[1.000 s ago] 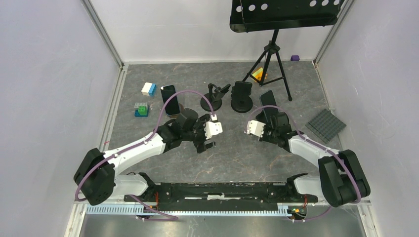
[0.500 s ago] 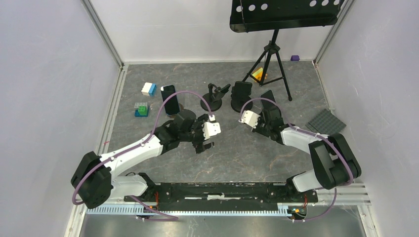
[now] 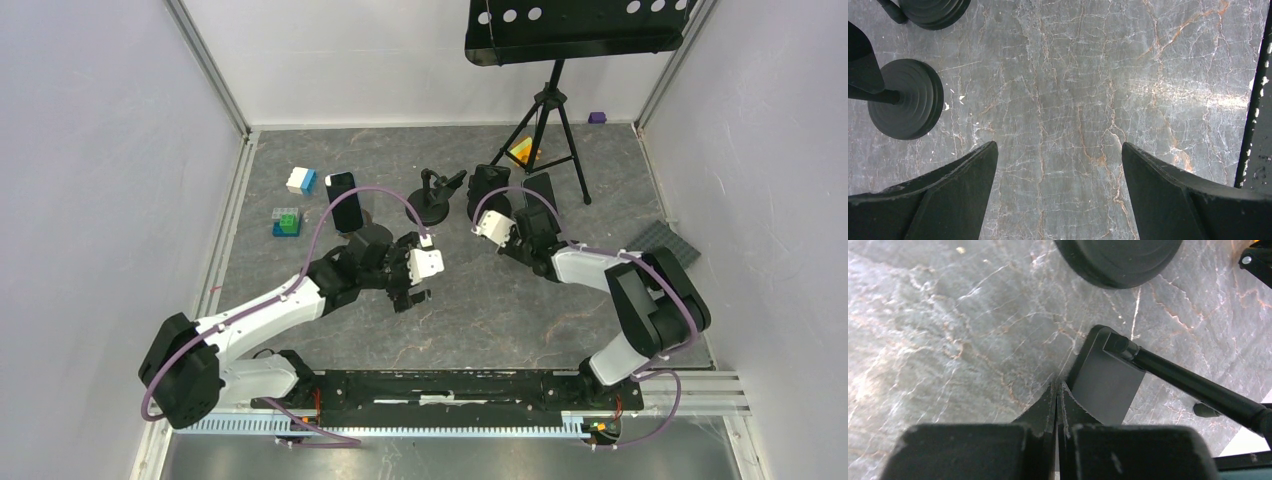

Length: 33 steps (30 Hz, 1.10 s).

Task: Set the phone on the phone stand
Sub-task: Move the phone stand with the phone to the center of the board.

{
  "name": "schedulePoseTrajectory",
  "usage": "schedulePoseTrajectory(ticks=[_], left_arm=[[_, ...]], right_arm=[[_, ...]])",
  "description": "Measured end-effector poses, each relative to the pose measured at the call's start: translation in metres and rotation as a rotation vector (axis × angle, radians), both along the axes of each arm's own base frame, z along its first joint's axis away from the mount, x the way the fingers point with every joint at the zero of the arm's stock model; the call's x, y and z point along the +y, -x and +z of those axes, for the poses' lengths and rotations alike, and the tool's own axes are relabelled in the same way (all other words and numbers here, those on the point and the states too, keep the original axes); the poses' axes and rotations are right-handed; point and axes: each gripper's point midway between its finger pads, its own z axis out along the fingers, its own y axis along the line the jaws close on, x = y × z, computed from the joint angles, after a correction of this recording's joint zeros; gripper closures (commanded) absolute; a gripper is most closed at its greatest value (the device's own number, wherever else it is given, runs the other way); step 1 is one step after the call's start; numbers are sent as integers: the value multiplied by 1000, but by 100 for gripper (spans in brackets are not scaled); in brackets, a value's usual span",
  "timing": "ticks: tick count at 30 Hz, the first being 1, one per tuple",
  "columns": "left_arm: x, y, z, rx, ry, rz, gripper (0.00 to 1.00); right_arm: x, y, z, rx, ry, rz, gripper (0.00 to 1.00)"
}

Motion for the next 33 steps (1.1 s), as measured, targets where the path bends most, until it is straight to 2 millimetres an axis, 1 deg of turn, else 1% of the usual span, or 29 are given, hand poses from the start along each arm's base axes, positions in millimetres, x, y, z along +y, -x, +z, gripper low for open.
schedulePoseTrajectory(ticks=[6,11,18,21,33], left_arm=[[1,1,-1,1,-1,0,3],[1,1,-1,1,-1,0,3],[2,2,1,-6,6,0,2],[2,2,1,-6,6,0,2],[2,2,1,-6,6,0,2]], right_arm=[[-3,-14,0,-39,-1,-70,100],[-8,-27,0,-54,-41,-145,100],[-31,-44,1,-48,-168,-260,100],[-34,-45,0,-40,-206,-276,100],[-35,-44,0,-30,-234,-279,100]])
